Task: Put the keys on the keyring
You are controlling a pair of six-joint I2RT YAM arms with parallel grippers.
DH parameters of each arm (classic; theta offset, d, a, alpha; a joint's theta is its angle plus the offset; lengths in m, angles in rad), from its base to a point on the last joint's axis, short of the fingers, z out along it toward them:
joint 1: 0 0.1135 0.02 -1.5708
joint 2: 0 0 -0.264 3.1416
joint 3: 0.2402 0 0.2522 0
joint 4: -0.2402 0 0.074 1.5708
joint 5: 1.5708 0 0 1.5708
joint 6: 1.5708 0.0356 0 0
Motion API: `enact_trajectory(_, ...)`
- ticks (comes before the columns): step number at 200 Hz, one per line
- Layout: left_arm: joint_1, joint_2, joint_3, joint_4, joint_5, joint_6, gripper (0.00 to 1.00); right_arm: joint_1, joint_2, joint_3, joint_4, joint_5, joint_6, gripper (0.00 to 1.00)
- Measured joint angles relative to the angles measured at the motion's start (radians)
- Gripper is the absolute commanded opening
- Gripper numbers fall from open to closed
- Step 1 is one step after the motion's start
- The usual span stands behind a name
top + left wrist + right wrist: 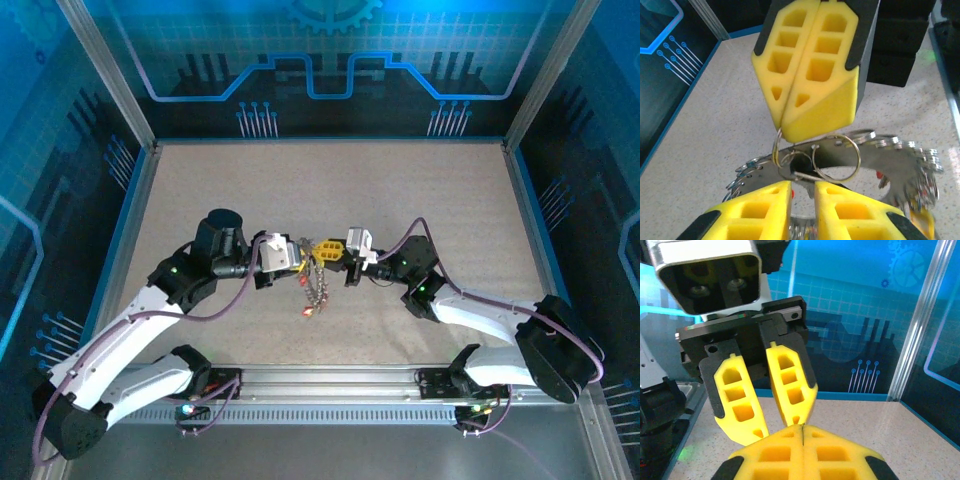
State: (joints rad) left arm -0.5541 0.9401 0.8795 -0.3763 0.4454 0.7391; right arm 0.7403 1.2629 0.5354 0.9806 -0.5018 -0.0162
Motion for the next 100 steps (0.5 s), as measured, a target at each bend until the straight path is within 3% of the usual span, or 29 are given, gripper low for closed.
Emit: enact_trajectory(100, 0.001, 0.053, 0.04, -0.015, 0.052, -0.017, 0.22, 0.0, -0.018, 0.0, -0.029, -0.029, -0.045, 0.0)
